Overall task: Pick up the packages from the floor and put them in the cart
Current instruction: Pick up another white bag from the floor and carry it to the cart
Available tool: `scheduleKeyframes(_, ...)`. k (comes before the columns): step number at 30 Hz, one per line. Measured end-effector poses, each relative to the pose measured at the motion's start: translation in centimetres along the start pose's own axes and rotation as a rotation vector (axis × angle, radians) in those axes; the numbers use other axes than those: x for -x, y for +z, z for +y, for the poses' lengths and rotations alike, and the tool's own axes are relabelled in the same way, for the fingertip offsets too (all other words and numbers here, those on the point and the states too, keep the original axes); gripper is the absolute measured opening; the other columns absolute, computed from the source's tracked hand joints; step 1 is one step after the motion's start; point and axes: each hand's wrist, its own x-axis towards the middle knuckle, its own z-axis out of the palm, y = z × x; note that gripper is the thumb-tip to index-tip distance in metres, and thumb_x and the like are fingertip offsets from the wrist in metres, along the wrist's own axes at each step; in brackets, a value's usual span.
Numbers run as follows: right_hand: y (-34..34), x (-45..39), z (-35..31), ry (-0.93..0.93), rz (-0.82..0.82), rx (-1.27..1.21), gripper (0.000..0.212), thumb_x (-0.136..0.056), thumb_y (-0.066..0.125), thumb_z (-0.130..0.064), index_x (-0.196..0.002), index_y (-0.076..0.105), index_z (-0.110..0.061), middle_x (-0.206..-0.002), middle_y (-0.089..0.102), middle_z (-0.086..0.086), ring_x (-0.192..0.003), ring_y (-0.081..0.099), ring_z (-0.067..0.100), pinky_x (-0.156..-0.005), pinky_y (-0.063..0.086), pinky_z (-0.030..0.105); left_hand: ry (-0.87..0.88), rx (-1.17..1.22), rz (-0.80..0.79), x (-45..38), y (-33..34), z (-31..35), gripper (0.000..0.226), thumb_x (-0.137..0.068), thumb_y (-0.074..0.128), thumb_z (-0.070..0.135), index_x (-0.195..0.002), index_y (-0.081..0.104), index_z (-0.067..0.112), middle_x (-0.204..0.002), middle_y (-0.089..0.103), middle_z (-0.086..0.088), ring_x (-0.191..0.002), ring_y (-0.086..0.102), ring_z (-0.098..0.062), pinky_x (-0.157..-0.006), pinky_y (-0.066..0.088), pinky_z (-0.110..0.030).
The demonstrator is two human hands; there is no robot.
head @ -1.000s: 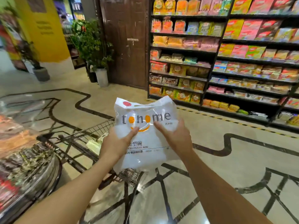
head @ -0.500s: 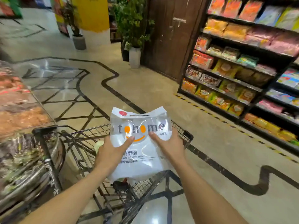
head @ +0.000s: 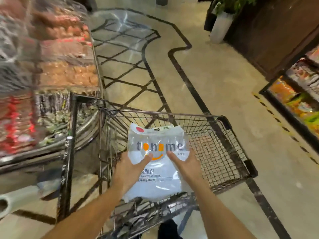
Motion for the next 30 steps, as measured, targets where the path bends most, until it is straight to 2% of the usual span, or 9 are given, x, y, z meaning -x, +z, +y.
scheduleKeyframes(5,0.4,-4.1,0.1,0.013,-0.162,-0.003,0.119,-0.077,0.075,-0.077,-0.165,0.021,-0.017,-0.164,0.042,0.012,-0.148,0.044,0.037,-0.118,0.039,0.050,-0.190,0.103,0.070,-2.0,2.5,-0.3,0.108,-0.069,0.074,0.085,-0.149,0.049,0.018,-0.132,0.069,-0.010,-0.118,0.066,-0.036,-0.092,0.051,-0.041)
scheduleKeyframes(8,0.8,-6.0,0.8,0.025,-0.258,0.048,0.120,-0.081,0.072,-0.075,-0.167,0.012,-0.017,-0.168,0.033,0.016,-0.150,0.039,0.039,-0.118,0.038,0.048,-0.234,0.200,0.068,-3.3,3.6,-1.5,0.100,-0.044,0.081,0.090,-0.112,0.070,0.018,-0.090,0.077,0.000,-0.082,0.070,-0.027,-0.079,0.058,-0.043)
scheduleKeyframes(10,0.9,-6.7,1.3,0.056,-0.341,0.080,0.119,-0.084,0.071,-0.072,-0.168,0.008,-0.015,-0.167,0.034,0.019,-0.150,0.041,0.040,-0.119,0.037,0.047,-0.240,0.228,0.040,-4.8,4.9,-4.5,0.114,-0.039,0.082,0.092,-0.110,0.071,0.004,-0.079,0.072,0.004,-0.072,0.066,-0.025,-0.074,0.057,-0.045)
scheduleKeyframes(13,1.0,-7.4,2.3,0.101,-0.420,0.102,0.115,-0.089,0.070,-0.067,-0.168,0.006,-0.013,-0.168,0.034,0.018,-0.151,0.040,0.039,-0.119,0.037,0.045,-0.254,0.205,0.054,-4.4,5.5,-4.7,0.116,-0.046,0.084,0.089,-0.126,0.064,0.007,-0.099,0.075,0.000,-0.094,0.075,-0.032,-0.074,0.061,-0.040)
scheduleKeyframes(16,0.8,-7.7,2.5,0.101,-0.441,0.113,0.112,-0.092,0.070,-0.062,-0.168,0.005,-0.012,-0.169,0.033,0.017,-0.152,0.038,0.039,-0.119,0.037,0.044,-0.287,0.178,0.051,-2.7,5.4,-2.6,0.104,-0.062,0.086,0.077,-0.138,0.052,0.015,-0.117,0.071,-0.001,-0.104,0.070,-0.023,-0.072,0.053,-0.030)
scheduleKeyframes(20,0.6,-8.2,2.0,0.087,-0.453,0.128,0.112,-0.091,0.073,-0.060,-0.168,0.006,-0.014,-0.166,0.038,0.015,-0.149,0.042,0.039,-0.118,0.039,0.045,-0.322,0.143,0.104,-1.7,5.5,-1.1,0.097,-0.080,0.085,0.057,-0.149,0.038,0.008,-0.123,0.063,-0.005,-0.097,0.066,-0.023,-0.075,0.049,-0.032)
scheduleKeyframes(22,0.5,-8.4,1.6,0.067,-0.443,0.157,0.113,-0.089,0.073,-0.063,-0.168,0.007,-0.016,-0.162,0.043,0.016,-0.146,0.047,0.039,-0.117,0.042,0.046,-0.308,0.118,0.133,-1.4,5.4,-0.4,0.096,-0.085,0.083,0.052,-0.152,0.033,0.005,-0.135,0.061,-0.013,-0.114,0.064,-0.033,-0.090,0.053,-0.039)
scheduleKeyframes(25,0.0,-8.2,0.3,0.001,-0.422,0.198,0.120,-0.082,0.073,-0.072,-0.167,0.008,-0.020,-0.157,0.047,0.016,-0.141,0.051,0.039,-0.115,0.044,0.049,-0.216,0.068,0.179,-0.5,4.4,1.3,0.104,-0.090,0.078,0.050,-0.164,0.019,0.006,-0.159,0.044,-0.019,-0.143,0.048,-0.040,-0.111,0.044,-0.048)
scheduleKeyframes(30,-1.5,-7.5,-4.1,-0.282,-0.386,0.467,0.116,-0.084,0.063,-0.080,-0.169,0.004,-0.027,-0.173,0.019,0.014,-0.156,0.028,0.041,-0.122,0.033,0.057,0.078,-0.394,0.286,1.6,0.8,4.2,0.093,-0.093,0.062,0.066,-0.163,0.028,0.015,-0.162,0.038,-0.012,-0.145,0.045,-0.038,-0.109,0.046,-0.054)
